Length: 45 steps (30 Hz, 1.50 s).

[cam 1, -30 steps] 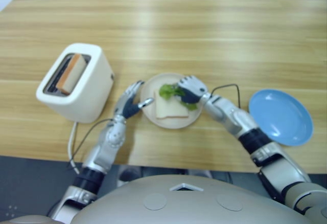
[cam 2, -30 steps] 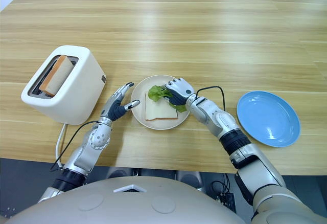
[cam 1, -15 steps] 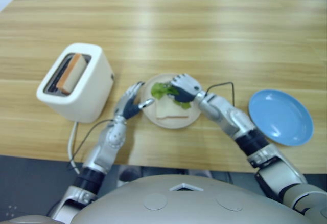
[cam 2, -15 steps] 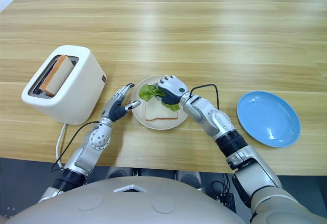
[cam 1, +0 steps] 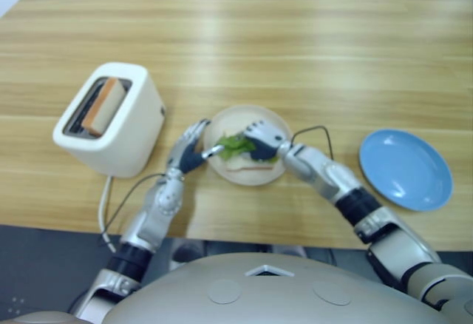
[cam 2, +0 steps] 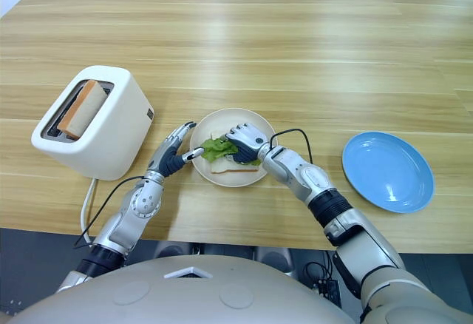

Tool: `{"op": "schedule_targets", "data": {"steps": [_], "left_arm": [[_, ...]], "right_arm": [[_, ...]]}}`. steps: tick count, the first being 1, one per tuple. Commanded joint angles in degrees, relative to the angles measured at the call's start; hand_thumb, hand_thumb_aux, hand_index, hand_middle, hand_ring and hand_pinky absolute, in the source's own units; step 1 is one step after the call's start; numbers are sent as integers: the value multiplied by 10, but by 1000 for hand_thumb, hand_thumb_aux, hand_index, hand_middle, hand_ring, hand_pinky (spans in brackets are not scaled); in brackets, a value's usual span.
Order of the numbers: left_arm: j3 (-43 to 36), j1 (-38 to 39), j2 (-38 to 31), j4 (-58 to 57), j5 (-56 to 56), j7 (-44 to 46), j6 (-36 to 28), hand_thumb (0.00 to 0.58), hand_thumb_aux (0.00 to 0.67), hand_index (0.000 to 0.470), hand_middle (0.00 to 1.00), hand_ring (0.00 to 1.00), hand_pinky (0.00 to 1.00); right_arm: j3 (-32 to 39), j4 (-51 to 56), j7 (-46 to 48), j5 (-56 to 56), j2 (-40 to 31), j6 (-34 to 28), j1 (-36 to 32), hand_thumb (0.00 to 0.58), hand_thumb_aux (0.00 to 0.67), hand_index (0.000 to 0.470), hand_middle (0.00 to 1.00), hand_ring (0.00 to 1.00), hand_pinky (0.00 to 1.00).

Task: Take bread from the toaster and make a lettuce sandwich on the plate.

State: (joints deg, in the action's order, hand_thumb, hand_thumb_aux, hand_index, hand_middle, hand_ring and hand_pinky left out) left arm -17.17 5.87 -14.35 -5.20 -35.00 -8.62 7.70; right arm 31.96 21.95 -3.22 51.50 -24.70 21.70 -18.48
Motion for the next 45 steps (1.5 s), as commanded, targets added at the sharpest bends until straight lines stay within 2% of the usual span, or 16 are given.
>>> {"op": "schedule_targets", "data": {"steps": [1, 17, 24, 32, 36, 40, 42, 45], "left_arm": [[-1, 4, -4, -7, 0, 5, -6, 0, 0, 0, 0, 0, 0], [0, 6, -9, -7, 3, 8, -5, 0, 0, 0, 0, 0, 0], [-1, 7, -7, -9, 2, 5, -5, 0, 0, 0, 0, 0, 0], [2, 14, -10, 9, 3, 7, -2, 0, 0, 0, 0, 0, 0], [23, 39, -21, 130, 32, 43, -3, 0, 0, 0, 0, 0, 0], [85, 50, -44, 335, 168, 149, -39, 0, 0, 0, 0, 0, 0], [127, 42, -62, 413, 230, 192, -75, 0, 0, 0, 0, 0, 0], [272, 4, -107, 523, 442, 246, -202, 0, 0, 0, 0, 0, 0]], "right_arm": [[15, 17, 8, 21, -12, -11, 4, 0, 0, 0, 0, 0, 0], [-25, -112, 14, 28, -67, -42, 13, 0, 0, 0, 0, 0, 0], [-47, -104, -3, 40, -86, -64, -11, 0, 0, 0, 0, 0, 0], [-70, -125, -15, 45, -99, -85, 0, 0, 0, 0, 0, 0, 0], [-103, -158, -20, 15, -101, -91, 30, 0, 0, 0, 0, 0, 0], [-149, -171, -36, -50, -81, -86, 68, 0, 0, 0, 0, 0, 0], [-163, -161, -41, -77, -67, -84, 80, 0, 0, 0, 0, 0, 0], [-158, -138, -65, -72, -48, -87, 107, 0, 0, 0, 0, 0, 0]]}}
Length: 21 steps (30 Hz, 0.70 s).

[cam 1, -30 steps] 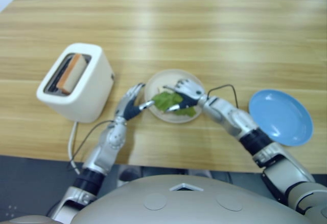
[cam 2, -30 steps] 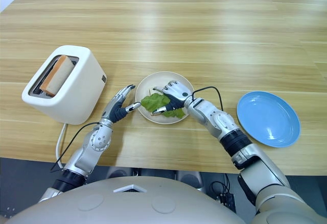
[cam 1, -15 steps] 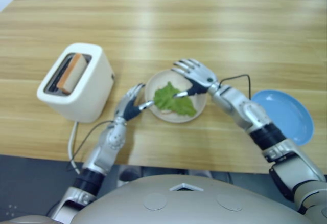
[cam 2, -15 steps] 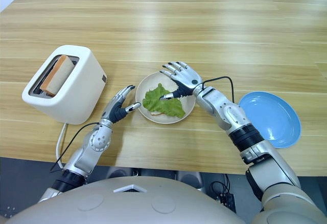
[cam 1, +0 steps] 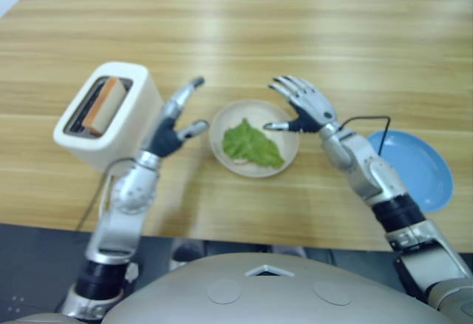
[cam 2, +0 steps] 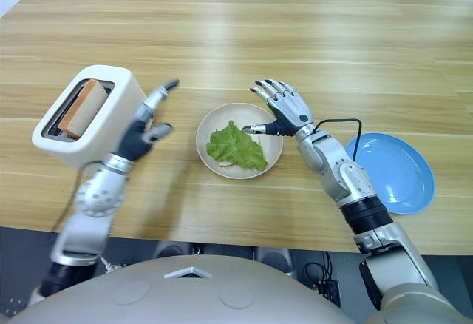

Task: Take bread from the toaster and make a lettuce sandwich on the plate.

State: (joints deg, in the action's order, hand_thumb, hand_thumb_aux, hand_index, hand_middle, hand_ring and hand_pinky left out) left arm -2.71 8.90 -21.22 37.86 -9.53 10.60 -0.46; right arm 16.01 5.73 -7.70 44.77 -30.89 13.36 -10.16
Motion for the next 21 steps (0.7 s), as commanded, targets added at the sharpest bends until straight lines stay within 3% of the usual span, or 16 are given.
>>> {"op": "schedule_targets", "data": {"steps": [1, 3, 8, 12, 16, 21], "left_arm": [[181, -37, -60, 115, 266, 65, -158, 0, 0, 0, 0, 0, 0], [262, -55, -100, 134, 345, 76, -203, 0, 0, 0, 0, 0, 0], [358, -9, -188, 69, 270, 114, -203, 0, 0, 0, 0, 0, 0], [350, 68, -226, -17, 103, 97, -126, 0, 0, 0, 0, 0, 0], [307, 98, -244, -85, -37, 58, -84, 0, 0, 0, 0, 0, 0], [249, 110, -259, -153, -185, 14, -75, 0, 0, 0, 0, 0, 0]], "right_arm": [[8, 33, -28, 1, 21, -3, 34, 0, 0, 0, 0, 0, 0], [19, 42, -36, 4, 35, -1, 50, 0, 0, 0, 0, 0, 0], [13, 54, -61, -17, 56, 10, 87, 0, 0, 0, 0, 0, 0], [-48, 48, -76, -121, 69, 62, 115, 0, 0, 0, 0, 0, 0], [-119, 19, -60, -242, 89, 98, 138, 0, 0, 0, 0, 0, 0], [-165, -21, -29, -307, 98, 102, 144, 0, 0, 0, 0, 0, 0]]}}
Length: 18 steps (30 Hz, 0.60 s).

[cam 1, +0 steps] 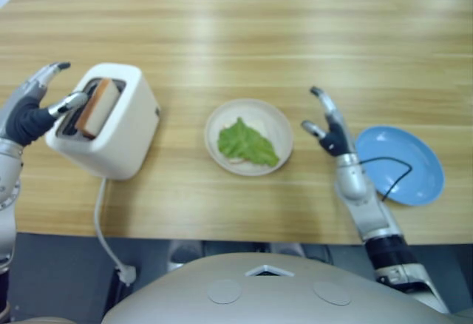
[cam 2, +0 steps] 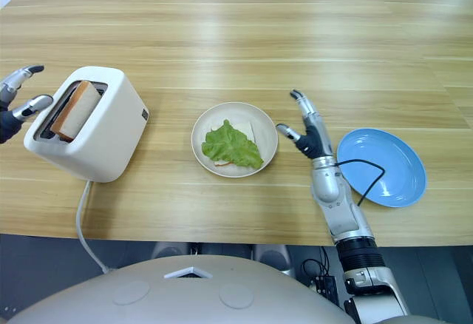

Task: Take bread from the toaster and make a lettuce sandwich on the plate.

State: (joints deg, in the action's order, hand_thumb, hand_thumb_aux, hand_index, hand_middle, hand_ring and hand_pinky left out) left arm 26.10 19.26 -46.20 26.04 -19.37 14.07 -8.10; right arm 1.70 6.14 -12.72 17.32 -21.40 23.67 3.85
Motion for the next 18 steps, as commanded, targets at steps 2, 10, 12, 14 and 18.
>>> {"op": "schedule_targets", "data": {"steps": [2, 10, 12, 14, 18], "left_arm": [[-60, 4, -11, -46, -140, -32, -7, 0, 0, 0, 0, 0, 0], [-119, -16, -3, -83, -267, -50, -34, 0, 0, 0, 0, 0, 0], [-124, -16, -2, -87, -278, -50, -34, 0, 0, 0, 0, 0, 0], [-124, -14, 0, -85, -284, -49, -34, 0, 0, 0, 0, 0, 0], [-111, -13, -5, -84, -290, -45, -34, 580, 670, 460, 0, 0, 0]], "right_arm": [[-27, -38, 31, -38, 6, -5, 4, 0, 0, 0, 0, 0, 0], [-31, -67, 50, -28, 21, -15, 12, 0, 0, 0, 0, 0, 0], [-33, -71, 52, -25, 22, -16, 13, 0, 0, 0, 0, 0, 0], [-36, -74, 55, -25, 22, -17, 15, 0, 0, 0, 0, 0, 0], [-44, -81, 59, -23, 23, -21, 20, 0, 0, 0, 0, 0, 0]]}}
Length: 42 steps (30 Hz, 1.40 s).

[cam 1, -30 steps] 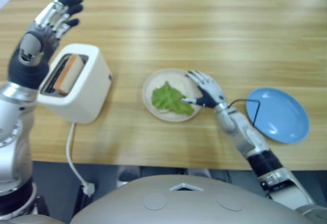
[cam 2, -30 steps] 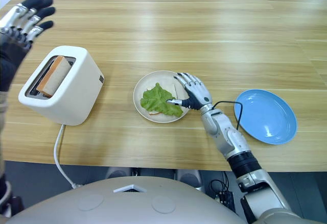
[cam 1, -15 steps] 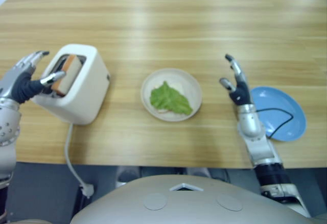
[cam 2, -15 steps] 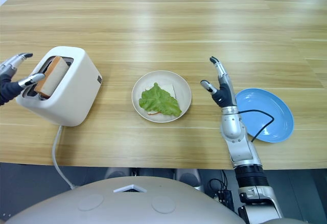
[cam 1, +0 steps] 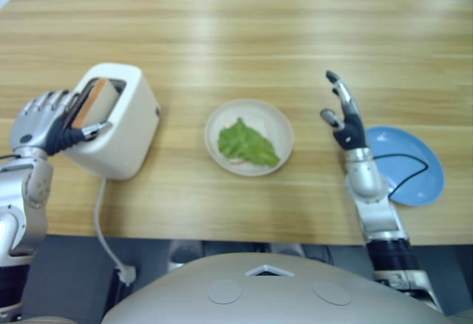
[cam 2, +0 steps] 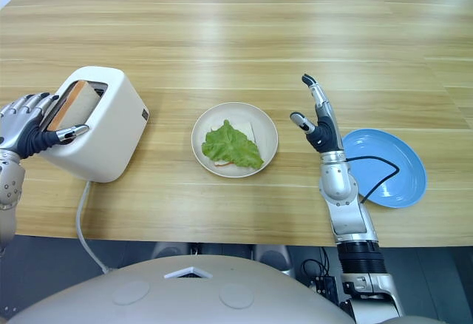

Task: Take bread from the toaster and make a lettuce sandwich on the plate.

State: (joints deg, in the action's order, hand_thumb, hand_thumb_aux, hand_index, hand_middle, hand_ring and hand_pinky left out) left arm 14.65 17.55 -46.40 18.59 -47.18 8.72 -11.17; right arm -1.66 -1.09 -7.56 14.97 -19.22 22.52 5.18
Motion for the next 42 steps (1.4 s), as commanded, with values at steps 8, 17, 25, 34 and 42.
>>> {"op": "schedule_targets", "data": {"steps": [8, 17, 25, 34, 42], "left_arm": [[24, 2, 13, 29, 28, 14, 13, 580, 670, 460, 1000, 1000, 1000], [51, -27, 38, 64, 101, 19, 35, 580, 670, 460, 1000, 1000, 1000], [152, -173, 138, 126, 300, -47, 82, 580, 670, 460, 1000, 1000, 1000], [6, -281, 251, 204, 456, -12, 37, 580, 670, 460, 1000, 1000, 1000], [-194, -267, 329, 72, 469, 50, 31, 580, 670, 460, 1000, 1000, 1000]], "right_arm": [[-13, -5, 5, 17, 1, -11, 5, 0, 0, 0, 0, 0, 0], [-17, 4, 0, 31, 0, -11, 4, 0, 0, 0, 0, 0, 0], [-8, 22, -12, 46, 12, -10, 0, 0, 0, 0, 0, 0, 0], [-12, 36, -22, 53, 13, -9, -11, 0, 0, 0, 0, 0, 0], [-22, 43, -28, 39, 16, -7, -21, 0, 0, 0, 0, 0, 0]]}}
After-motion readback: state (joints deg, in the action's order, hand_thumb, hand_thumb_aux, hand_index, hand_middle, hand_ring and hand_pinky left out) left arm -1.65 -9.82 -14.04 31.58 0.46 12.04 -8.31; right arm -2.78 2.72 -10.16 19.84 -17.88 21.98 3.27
